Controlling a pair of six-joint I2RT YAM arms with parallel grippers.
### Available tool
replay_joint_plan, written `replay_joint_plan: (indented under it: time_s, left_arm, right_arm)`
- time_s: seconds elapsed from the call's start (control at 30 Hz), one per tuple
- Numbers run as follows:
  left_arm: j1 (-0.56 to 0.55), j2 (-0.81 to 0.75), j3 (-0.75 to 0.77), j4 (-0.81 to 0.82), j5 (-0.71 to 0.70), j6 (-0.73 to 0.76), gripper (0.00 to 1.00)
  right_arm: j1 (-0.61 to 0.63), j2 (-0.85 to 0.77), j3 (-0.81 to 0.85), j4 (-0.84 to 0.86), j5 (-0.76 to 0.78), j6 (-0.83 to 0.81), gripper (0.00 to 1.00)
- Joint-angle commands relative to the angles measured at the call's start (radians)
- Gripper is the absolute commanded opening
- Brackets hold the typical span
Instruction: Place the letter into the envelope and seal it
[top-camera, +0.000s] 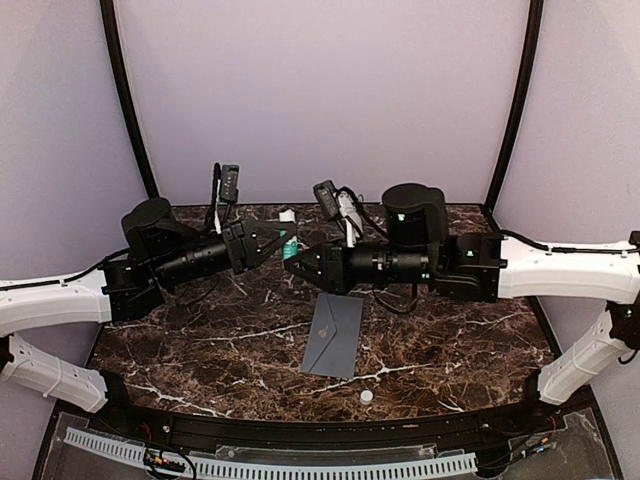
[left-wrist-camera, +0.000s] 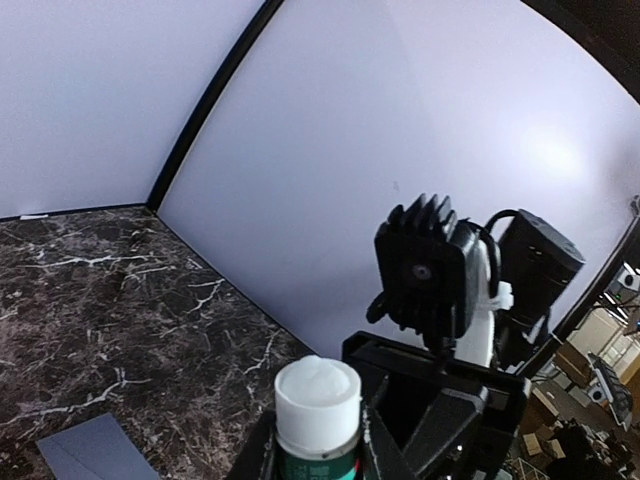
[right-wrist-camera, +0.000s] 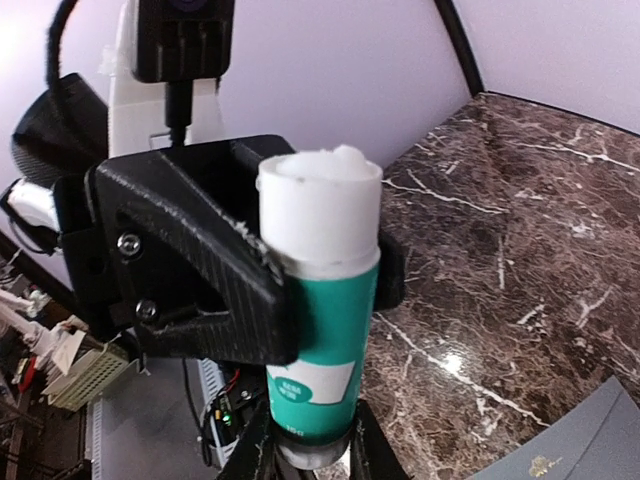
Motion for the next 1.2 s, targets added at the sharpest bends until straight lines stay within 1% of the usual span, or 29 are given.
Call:
replay_joint_plan:
  time_s: [0.0,0.13,0.23,0.37,0.43,0.5,0.53,0.63,0.7,0.77,0.8,0.9,1.07,1.17]
  left_arm:
    - [-0.027,0.022,0.014,-0.104,-0.021,0.011,0.0]
    - [-0.026,0.039,0.007,-0.112,-0.048,-0.01,0.0]
    - [-0.026,0.052,-0.001,-0.113,-0.065,-0.03,0.0]
    - [-0.027,0.06,-0.012,-0.112,-0.068,-0.046,0.0]
    - [-0.027,0.058,-0.016,-0.113,-0.07,-0.048,0.0]
    - [-0.026,0.053,-0.017,-0.111,-0.072,-0.05,0.0]
    - [-0.026,0.048,-0.017,-0.107,-0.073,-0.051,0.0]
    - [-0.022,0.036,-0.01,-0.098,-0.073,-0.05,0.0]
    - [-0.018,0.026,-0.001,-0.096,-0.071,-0.043,0.0]
    - [-0.011,0.012,0.002,-0.096,-0.072,-0.025,0.0]
    - [-0.009,0.008,-0.001,-0.097,-0.071,-0.007,0.0]
    - [-0.008,-0.013,-0.029,-0.072,-0.03,0.068,0.0]
    - [-0.012,-0.022,-0.08,-0.022,0.129,0.198,0.0]
    - [-0.028,-0.01,-0.077,-0.078,0.104,0.276,0.0]
  right_arm:
    - [0.035,0.112,0.157,-0.233,0.339,-0.036,0.0]
    - [0.066,0.22,0.289,-0.375,0.476,-0.022,0.0]
    - [0.083,0.273,0.342,-0.424,0.523,-0.012,0.0]
    - [0.087,0.277,0.341,-0.398,0.499,-0.006,0.0]
    - [0.087,0.251,0.312,-0.364,0.475,-0.005,0.0]
    - [0.087,0.198,0.264,-0.305,0.419,-0.014,0.03]
    - [0.087,0.169,0.236,-0.267,0.383,-0.021,0.07]
    - [0.085,0.072,0.124,-0.141,0.275,-0.043,0.32]
    - [0.082,0.004,0.068,-0.102,0.212,-0.047,0.51]
    - [0.076,-0.061,0.018,-0.097,0.172,-0.048,0.64]
    - [0.073,-0.104,-0.006,-0.098,0.145,-0.049,0.68]
    - [0.053,-0.194,-0.064,-0.108,0.145,-0.045,0.75]
    - [-0.019,-0.289,-0.118,-0.12,0.16,0.015,0.77]
    - [-0.031,-0.283,-0.098,-0.144,0.209,0.05,0.77]
